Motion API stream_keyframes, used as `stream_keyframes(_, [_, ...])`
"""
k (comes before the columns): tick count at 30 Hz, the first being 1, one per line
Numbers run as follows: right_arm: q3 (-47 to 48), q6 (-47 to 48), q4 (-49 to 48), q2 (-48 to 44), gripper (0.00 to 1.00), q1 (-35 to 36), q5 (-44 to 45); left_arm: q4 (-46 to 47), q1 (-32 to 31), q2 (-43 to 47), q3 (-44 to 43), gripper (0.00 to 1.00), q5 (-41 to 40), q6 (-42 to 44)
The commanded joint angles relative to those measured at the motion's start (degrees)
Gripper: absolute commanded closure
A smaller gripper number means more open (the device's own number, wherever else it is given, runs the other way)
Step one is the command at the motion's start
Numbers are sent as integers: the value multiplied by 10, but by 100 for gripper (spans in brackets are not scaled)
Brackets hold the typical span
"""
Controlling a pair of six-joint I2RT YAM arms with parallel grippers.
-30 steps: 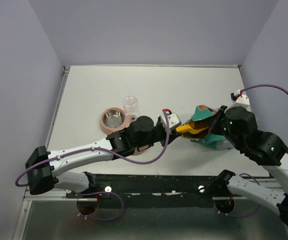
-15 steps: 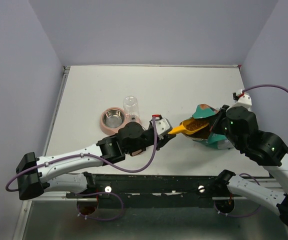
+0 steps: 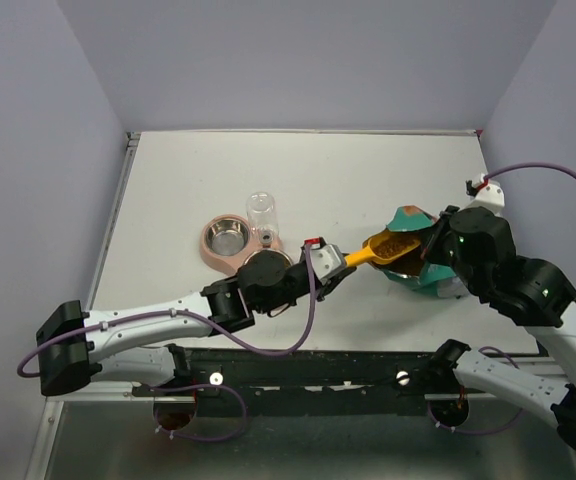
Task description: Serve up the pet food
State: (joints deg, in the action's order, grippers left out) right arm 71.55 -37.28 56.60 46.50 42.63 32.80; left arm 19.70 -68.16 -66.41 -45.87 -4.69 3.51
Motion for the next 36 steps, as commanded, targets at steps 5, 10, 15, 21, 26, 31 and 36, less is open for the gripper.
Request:
stream_keyframes(5, [53, 15, -30, 1, 100, 0, 19, 67, 4, 2, -13, 100, -101, 19])
stream_keyframes(10, [47, 10, -31, -9, 100, 2, 24, 68, 5, -5, -10, 100, -102, 18])
stream_keyframes(15, [56, 8, -21, -10, 100, 0, 27, 39, -3, 50, 23, 100, -94, -17])
stream_keyframes(21, [48, 12, -28, -7, 100, 1, 29, 12, -4, 58, 3, 100, -83, 0])
stream_keyframes(26, [36, 12, -31, -17, 100, 1, 32, -12, -8, 99, 26, 100, -79, -11])
stream_keyframes(31, [37, 11, -27, -18, 100, 1, 28, -34, -12, 121, 30, 100, -67, -32])
stream_keyframes(36, [38, 14, -25, -20, 100, 0, 32, -54, -20, 174, 49, 100, -66, -32])
